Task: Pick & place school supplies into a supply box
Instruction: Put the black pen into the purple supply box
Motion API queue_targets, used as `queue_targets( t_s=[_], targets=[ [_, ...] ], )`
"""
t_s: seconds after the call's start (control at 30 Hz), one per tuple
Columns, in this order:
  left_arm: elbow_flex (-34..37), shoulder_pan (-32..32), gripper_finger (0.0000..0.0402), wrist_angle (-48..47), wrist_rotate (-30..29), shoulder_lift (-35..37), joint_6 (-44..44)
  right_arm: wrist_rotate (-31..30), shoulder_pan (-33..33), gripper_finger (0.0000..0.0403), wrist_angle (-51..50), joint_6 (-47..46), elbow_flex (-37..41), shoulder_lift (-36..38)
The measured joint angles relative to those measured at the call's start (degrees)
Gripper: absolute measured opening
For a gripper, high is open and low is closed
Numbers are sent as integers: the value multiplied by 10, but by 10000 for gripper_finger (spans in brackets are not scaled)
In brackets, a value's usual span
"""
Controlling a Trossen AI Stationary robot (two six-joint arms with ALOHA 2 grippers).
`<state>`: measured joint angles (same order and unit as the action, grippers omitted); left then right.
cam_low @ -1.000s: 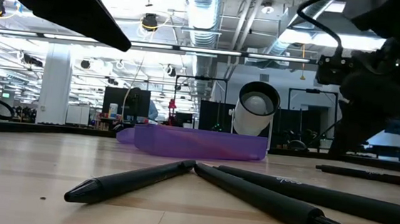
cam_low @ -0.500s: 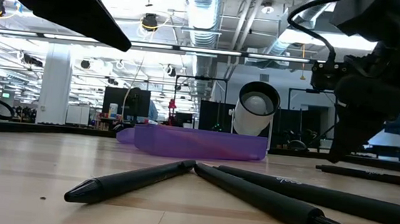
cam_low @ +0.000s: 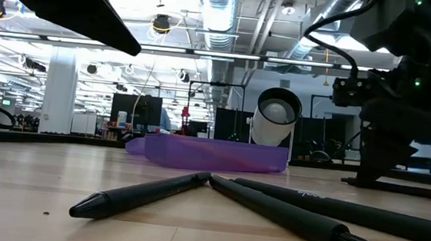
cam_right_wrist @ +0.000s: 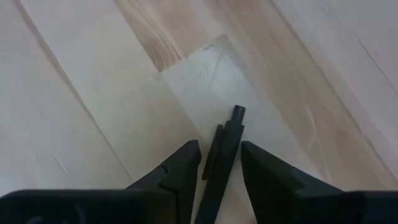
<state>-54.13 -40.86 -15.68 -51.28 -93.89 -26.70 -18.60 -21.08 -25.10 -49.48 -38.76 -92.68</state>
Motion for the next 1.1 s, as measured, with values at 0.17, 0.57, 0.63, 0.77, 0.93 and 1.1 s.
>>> queue_targets(
  t_s=[0.17, 0.57, 0.63, 0.77, 0.93, 1.1],
  targets=[
    [0, 0, 0, 0, 0, 0, 0, -1, 1, 119, 4, 0, 4, 7],
    [0, 0, 0, 0, 0, 0, 0, 14, 1, 36, 12, 14, 5, 15],
    [0, 0, 0, 0, 0, 0, 0, 11, 1, 24, 23, 22, 6, 15],
    [0, 0, 0, 0, -1, 0, 0, 8, 2, 18, 67, 46, 7, 15],
    [0, 0, 0, 0, -1, 0, 0, 16, 2, 25, 148, 98, 9, 12],
    [0, 0, 0, 0, -2, 0, 0, 17, 1, 6, 236, 168, 8, 13]
  ],
)
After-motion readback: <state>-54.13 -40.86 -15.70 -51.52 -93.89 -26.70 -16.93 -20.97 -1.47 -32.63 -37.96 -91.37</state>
